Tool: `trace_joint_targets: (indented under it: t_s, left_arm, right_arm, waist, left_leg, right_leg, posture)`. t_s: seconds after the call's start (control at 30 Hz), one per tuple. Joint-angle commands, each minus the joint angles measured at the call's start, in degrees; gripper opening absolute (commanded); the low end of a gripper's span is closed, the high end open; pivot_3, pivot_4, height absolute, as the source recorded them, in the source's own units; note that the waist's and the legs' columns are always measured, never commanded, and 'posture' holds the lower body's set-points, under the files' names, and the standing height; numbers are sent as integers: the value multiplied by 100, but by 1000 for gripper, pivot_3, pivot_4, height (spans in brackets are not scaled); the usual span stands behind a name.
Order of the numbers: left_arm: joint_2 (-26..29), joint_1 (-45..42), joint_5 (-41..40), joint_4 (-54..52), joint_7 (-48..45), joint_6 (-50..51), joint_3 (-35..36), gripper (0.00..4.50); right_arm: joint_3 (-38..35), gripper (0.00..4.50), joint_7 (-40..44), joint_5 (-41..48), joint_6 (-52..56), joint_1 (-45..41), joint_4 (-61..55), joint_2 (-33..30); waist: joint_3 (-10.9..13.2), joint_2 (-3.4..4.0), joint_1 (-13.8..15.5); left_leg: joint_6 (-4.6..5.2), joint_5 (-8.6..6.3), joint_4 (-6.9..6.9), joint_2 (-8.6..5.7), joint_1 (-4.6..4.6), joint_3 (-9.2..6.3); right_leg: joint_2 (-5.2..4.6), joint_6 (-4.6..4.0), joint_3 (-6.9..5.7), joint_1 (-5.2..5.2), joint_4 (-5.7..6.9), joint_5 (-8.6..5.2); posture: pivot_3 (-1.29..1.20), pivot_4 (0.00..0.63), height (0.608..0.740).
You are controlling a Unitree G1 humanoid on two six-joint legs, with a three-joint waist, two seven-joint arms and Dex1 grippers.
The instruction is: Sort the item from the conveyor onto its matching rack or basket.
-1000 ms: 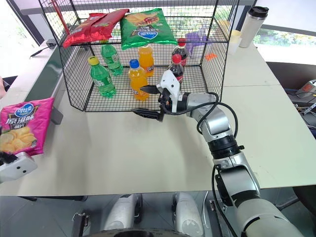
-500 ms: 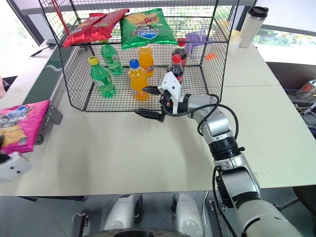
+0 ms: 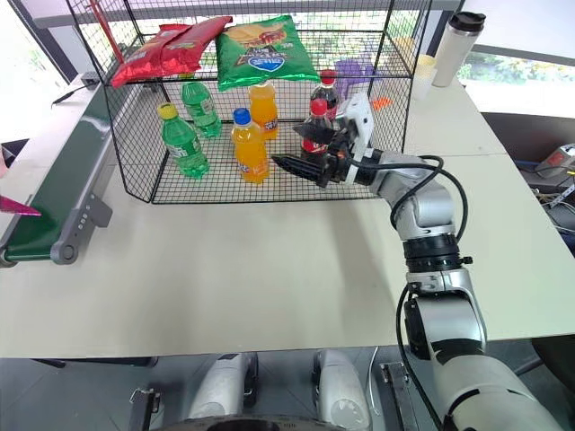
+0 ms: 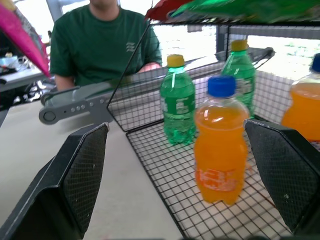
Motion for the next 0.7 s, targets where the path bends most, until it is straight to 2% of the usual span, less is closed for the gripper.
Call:
trace_joint_targets:
  t_s: [0.03, 0.17, 0.27, 0.33, 0.43, 0.53, 0.6, 0.7]
  left_arm:
    - [690, -684, -1030, 218, -713, 1381, -36, 51]
    - [1390, -1429, -2015, 463, -919, 2466, -829, 51]
    - [1690, -2581, -3606, 955, -75, 2624, -1953, 51]
    - [1675, -3373, -4632, 1139, 780, 2401, -2959, 51]
    - [1250, -4897, -5611, 1283, 2005, 2267, -4504, 51]
    - [306, -6694, -5574, 1387, 2706, 2494, -5843, 51]
    - [-164, -7478, -5420, 1582, 2942, 2686, -6344, 51]
    - [-730, -8172, -5207, 1881, 3120, 2839, -6800, 51]
  right_arm:
    - [-206, 4500, -75, 239, 255, 283, -637, -179]
    - [-296, 4500, -279, 334, 468, 634, -1092, -270]
    - [-283, 4500, -424, 360, 537, 856, -1401, -285]
    - [-234, 4500, -521, 357, 574, 1064, -1666, -286]
    - [-198, 4500, -693, 419, 670, 1341, -2043, -228]
    - [55, 4500, -922, 273, 601, 1763, -2483, -105]
    - [234, 4500, -1038, 158, 509, 1960, -2672, -25]
    - [606, 4500, -1234, -96, 237, 2102, -2849, 200]
  waist:
    - [-1, -5, 19]
    - [2, 0, 14]
    - [3, 1, -9]
    - [3, 1, 7]
    - [3, 1, 49]
    - [2, -4, 87]
    - [-6, -26, 96]
    - [-5, -27, 50]
  left_leg:
    - [0, 0, 0, 6, -2, -4]
    - [0, 0, 2, 11, -2, -4]
    - [0, 0, 2, 18, 3, -3]
    - [0, 0, 1, 34, 9, 2]
    - [0, 0, -4, 44, 14, 2]
    - [0, 0, 9, 44, 18, 6]
    - [0, 1, 17, 43, 19, 7]
    - [-1, 1, 20, 41, 22, 19]
  right_leg:
    - [9, -1, 0, 0, -2, -1]
    - [17, -1, 7, 1, -5, 0]
    - [26, -2, 15, 0, -1, 0]
    - [46, -6, 30, 0, -1, 2]
    - [60, -9, 41, 0, 4, 2]
    - [65, -14, 47, 2, 18, 5]
    - [66, -13, 49, 6, 24, 7]
    - [65, -13, 64, 5, 25, 8]
  posture:
    - [0, 150, 740]
    - [0, 150, 740]
    - [0, 150, 740]
    - [0, 150, 740]
    - [0, 150, 740]
    - [0, 150, 740]
    - [0, 150, 740]
    - [0, 150, 740]
